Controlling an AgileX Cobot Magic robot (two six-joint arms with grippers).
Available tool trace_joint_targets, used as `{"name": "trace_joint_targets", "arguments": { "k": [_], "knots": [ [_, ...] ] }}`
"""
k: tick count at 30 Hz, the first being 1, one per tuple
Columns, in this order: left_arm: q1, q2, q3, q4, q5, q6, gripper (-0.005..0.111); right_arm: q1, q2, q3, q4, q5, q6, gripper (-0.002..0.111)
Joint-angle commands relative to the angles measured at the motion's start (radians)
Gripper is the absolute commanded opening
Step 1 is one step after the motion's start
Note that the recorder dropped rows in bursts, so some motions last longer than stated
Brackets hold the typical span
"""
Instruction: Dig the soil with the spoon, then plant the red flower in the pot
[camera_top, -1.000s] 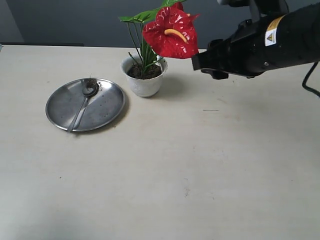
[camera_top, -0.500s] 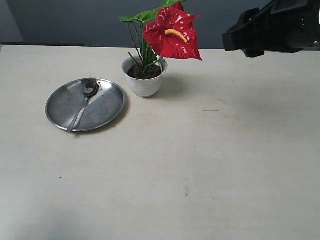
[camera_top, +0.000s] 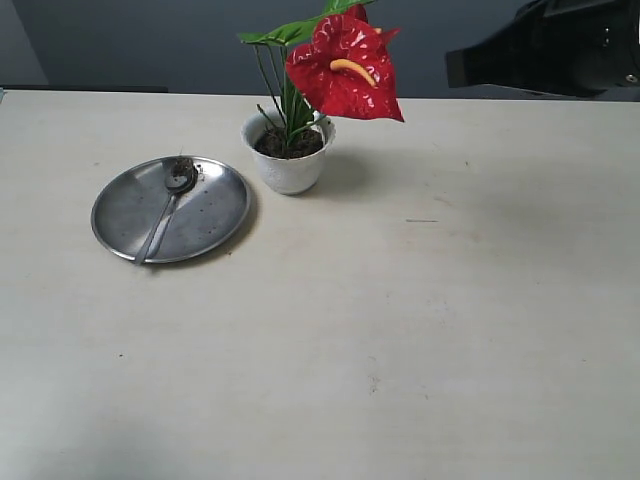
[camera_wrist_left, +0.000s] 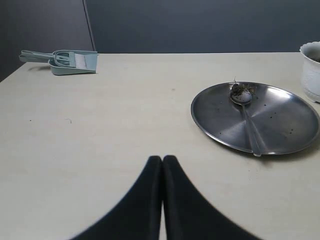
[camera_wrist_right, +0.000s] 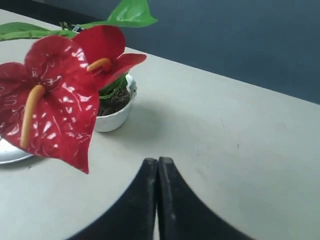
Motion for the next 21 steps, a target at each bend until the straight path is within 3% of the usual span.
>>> {"name": "trace_joint_targets", "arguments": {
  "k": [1,16,18,21],
  "knots": [
    [-0.005,-0.005,0.005,0.000,-0.009,-0.001,0.000,0.000,-0.006,0.008,-0.105,-0.056,0.004,0.000],
    [-0.005,-0.005,0.005,0.016,-0.009,-0.001,0.000,0.001,-0.071,0.008,-0.224,0.014,0.006,0.000],
    [-0.005,-0.005,0.005,0.016,-0.009,-0.001,0.000,-0.032,-0.085,0.008,-0.210,0.055,0.006,0.000],
    [-0.005,-0.005,0.005,0.018,-0.009,-0.001,0.000,-0.176,-0.110,0.008,-0.020,0.057,0.006,-0.001]
  ]
}}
